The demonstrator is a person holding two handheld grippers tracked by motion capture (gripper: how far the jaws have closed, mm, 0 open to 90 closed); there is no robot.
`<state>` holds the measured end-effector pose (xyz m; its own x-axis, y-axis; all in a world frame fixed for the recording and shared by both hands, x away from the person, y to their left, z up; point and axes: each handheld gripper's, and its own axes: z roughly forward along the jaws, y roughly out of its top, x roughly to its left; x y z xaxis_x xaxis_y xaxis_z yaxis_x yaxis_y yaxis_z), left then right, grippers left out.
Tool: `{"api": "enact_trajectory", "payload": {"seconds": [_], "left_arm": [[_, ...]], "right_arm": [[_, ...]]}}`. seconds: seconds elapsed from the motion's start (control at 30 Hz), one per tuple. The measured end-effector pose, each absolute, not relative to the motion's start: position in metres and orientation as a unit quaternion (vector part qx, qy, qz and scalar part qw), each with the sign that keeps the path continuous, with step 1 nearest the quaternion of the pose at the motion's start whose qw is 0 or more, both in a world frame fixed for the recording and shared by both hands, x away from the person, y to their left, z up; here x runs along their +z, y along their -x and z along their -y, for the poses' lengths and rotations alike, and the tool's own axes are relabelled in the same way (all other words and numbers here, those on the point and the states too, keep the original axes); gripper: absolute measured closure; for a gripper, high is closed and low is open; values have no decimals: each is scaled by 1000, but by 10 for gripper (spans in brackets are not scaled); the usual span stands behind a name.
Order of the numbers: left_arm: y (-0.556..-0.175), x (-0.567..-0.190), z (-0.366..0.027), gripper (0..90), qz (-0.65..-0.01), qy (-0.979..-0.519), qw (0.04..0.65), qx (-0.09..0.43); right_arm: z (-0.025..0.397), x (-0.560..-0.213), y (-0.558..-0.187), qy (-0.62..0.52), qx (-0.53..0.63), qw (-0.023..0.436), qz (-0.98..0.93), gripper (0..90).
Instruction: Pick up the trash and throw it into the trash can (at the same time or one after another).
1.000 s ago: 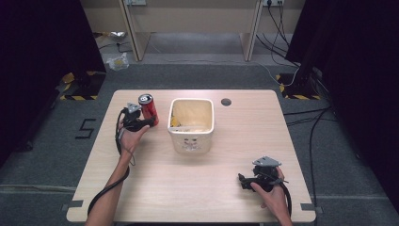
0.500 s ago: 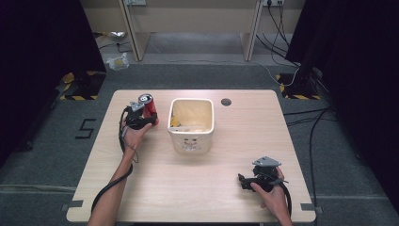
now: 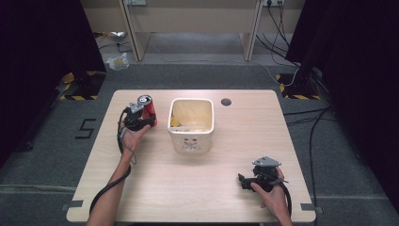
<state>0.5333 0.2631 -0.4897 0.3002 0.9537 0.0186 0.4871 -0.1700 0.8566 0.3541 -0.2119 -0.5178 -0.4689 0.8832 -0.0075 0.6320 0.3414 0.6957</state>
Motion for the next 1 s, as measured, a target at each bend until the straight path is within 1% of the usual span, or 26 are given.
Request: {"api": "enact_trajectory", "payload": {"seconds": [0.37,1.0], "left_arm": [[-524,-484,-267,352,-509,-709,396,286],[-501,-457,-270,354,-490,-722,406,270]], "right_arm": [[212,-518,-354,-476,320,196,-795,0],[212,-518,-354,-477,320,196,-795,0]]}}
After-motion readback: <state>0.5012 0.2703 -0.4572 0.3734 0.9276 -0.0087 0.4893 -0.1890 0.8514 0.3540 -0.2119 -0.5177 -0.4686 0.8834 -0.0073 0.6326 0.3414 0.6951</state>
